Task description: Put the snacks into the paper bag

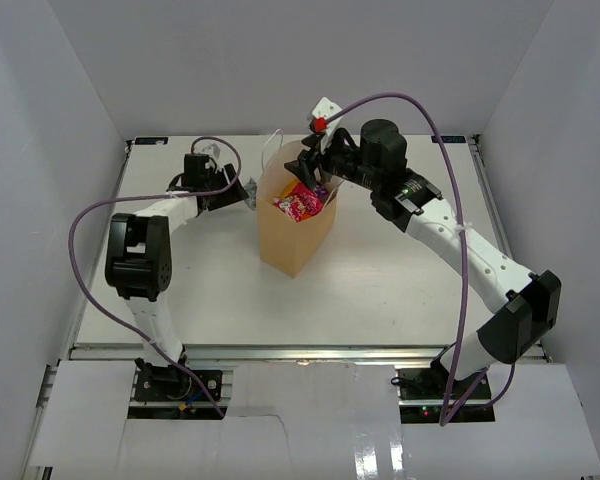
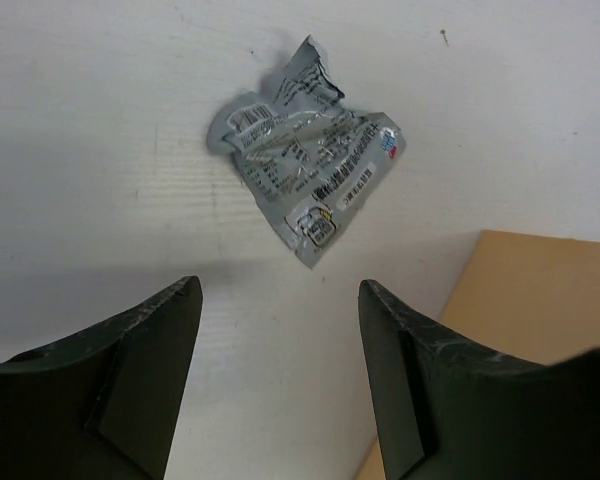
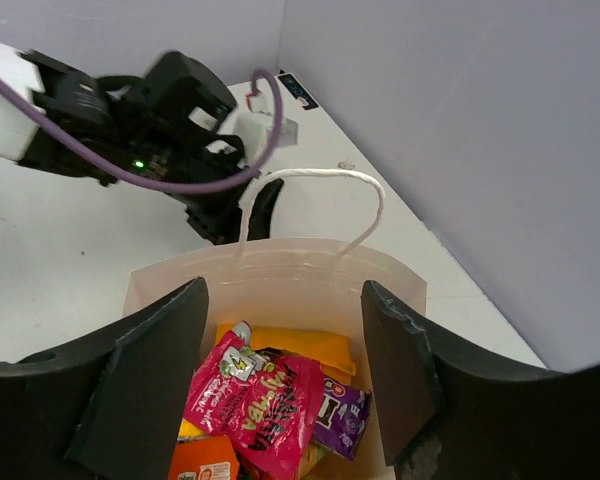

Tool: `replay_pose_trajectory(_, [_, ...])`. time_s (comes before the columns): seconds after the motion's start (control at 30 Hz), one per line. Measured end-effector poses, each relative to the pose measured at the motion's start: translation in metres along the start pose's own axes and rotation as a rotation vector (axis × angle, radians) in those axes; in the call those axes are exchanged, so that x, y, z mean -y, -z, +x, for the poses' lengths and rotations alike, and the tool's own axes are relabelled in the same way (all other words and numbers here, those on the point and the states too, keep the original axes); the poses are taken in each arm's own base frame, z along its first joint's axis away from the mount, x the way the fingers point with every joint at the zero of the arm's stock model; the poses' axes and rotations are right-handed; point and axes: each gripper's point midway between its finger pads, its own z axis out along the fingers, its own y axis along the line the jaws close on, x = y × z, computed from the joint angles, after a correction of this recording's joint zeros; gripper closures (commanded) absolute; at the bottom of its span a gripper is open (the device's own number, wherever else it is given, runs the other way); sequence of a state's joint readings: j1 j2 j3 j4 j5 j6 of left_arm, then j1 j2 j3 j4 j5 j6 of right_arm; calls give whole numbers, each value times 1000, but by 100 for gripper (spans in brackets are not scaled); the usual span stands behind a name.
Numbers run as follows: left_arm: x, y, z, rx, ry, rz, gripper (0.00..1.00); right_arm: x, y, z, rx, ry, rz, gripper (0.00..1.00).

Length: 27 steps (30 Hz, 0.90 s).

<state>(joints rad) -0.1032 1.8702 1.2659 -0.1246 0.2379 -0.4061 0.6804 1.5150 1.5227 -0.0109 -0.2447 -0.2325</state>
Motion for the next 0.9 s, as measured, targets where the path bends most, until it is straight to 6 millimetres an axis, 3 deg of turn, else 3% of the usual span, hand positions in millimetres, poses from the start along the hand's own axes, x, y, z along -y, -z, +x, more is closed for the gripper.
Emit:
replay_pose_trajectory(0.13, [-4, -39, 7, -12, -72, 1, 25, -3, 8, -4, 3, 0, -30, 27])
replay_pose_trajectory(0.3, [2, -66, -13, 43, -170, 24, 25, -1, 19, -14, 25, -13, -46, 26])
replay_pose_trajectory(0.53, [0, -93, -36, 106, -250, 11, 28, 3, 24, -12, 27, -48, -57, 25])
replay_pose_trajectory(0.67, [-5, -104, -26, 84, -260, 9, 36, 9, 26, -7, 17, -74, -53, 25])
replay_pose_trajectory(0.9, [-4, -105, -14, 78, -266, 19, 38, 14, 29, -6, 15, -99, -49, 25])
